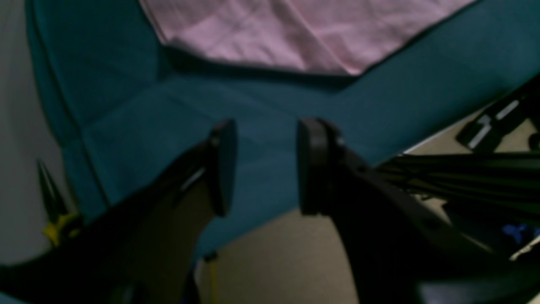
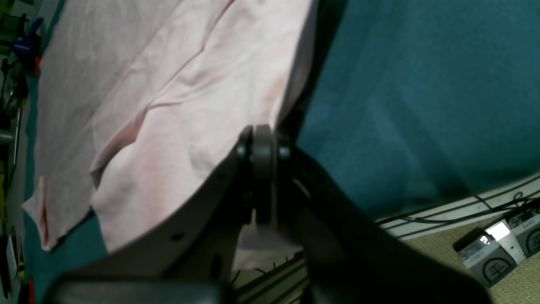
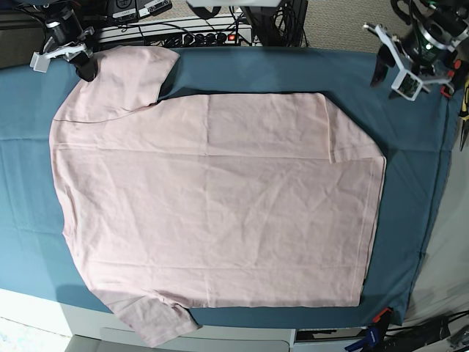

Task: Fold the T-shirt properly
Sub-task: 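Lower the left gripper onto the corner of the shirt body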

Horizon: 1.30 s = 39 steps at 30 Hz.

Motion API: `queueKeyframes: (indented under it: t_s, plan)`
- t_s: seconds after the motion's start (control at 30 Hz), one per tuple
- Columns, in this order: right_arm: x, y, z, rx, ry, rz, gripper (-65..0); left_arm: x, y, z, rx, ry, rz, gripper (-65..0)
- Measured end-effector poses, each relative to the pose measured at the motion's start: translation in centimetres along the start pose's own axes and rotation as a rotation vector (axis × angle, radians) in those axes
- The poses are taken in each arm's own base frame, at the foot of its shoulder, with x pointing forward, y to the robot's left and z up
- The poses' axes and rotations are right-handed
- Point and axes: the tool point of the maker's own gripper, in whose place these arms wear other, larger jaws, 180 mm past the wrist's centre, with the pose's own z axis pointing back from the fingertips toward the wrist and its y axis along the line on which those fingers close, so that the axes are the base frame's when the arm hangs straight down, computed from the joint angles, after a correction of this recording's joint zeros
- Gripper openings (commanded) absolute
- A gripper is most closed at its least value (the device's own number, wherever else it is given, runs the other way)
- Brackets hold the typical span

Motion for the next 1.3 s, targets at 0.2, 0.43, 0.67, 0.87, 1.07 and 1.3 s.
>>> queueKeyframes:
  t_s: [0.2, 0.43, 0.67, 0.87, 1.07, 1.3]
  plan:
    - [0.0, 0.0, 0.0, 0.0, -0.003, 0.0, -65.0, 2.0, -2.1, -2.6, -0.021, -0.038, -0.118, -40.5]
    - [0.0, 0.2, 0.0, 0.012, -0.001, 0.021, -65.0, 5.7, -3.5, -5.8, 0.042, -0.123, -0.264, -40.5]
    - [0.0, 0.2, 0.0, 0.011, 0.001, 0.026, -65.0, 7.5, -1.6, -6.4, 0.16, -0.14, -0.304, -40.5]
    - [0.0, 0.2, 0.0, 0.011, 0.001, 0.026, -65.0, 6.5, -2.1, -9.1, 0.126, -0.103, -0.133, -40.5]
    - [-0.1, 0.2, 0.0, 0.013, 0.002, 0.028, -65.0, 7.1, -6.1, -10.9, -0.032, -0.123, -0.011, -40.5]
    - [0.0, 0.2, 0.0, 0.013, 0.002, 0.028, -65.0, 6.4, -1.7, -11.0, 0.187, -0.061, -0.072, -40.6]
